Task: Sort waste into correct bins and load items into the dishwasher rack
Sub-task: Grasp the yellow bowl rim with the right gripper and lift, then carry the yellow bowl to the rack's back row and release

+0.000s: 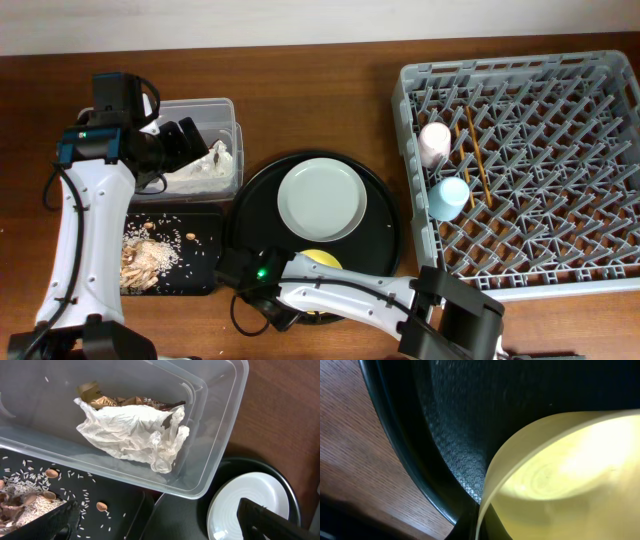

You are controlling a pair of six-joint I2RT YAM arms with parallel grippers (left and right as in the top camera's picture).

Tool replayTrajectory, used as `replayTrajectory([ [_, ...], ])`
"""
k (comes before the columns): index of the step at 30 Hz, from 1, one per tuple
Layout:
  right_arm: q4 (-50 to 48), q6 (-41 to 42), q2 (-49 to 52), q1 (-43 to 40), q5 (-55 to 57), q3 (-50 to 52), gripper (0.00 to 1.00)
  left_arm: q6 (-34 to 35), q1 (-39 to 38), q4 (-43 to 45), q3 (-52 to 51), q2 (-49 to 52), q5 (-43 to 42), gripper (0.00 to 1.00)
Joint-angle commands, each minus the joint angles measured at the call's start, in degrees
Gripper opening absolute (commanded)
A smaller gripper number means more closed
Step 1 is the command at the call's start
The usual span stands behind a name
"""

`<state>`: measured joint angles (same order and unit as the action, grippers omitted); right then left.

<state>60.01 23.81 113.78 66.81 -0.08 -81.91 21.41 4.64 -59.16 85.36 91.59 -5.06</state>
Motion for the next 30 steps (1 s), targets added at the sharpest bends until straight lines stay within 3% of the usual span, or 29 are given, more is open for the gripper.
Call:
replayTrajectory([
  [1, 6.25, 0.48, 0.15, 0.2, -0.72, -4.9, 0.04, -0.48, 0.13, -0.09, 0.94, -0.66, 0.39, 0.99],
  [5, 14.12, -2.84, -0.81, 0.2, 1.14, -14.78, 0.04, -0.48, 0.13, -0.09, 0.94, -0.66, 0.39, 0.99],
  [12, 18.16, -12.28, -2.97, -5.46, 2.27, -28.48, 0.04, -0.48, 0.13, -0.07, 0.94, -0.66, 0.39, 0.99],
  [17, 18.64, -18.38, -4.09, -19.89, -1.99, -33.44, 0.04, -0.48, 0.13, -0.07, 0.94, -0.66, 0.39, 0.99],
  [30, 8.22, -46.27, -1.66, -73.83, -52.46, -35.78, 0.04, -0.48, 0.13, -0.09, 0.94, -0.66, 0.39, 0.99],
])
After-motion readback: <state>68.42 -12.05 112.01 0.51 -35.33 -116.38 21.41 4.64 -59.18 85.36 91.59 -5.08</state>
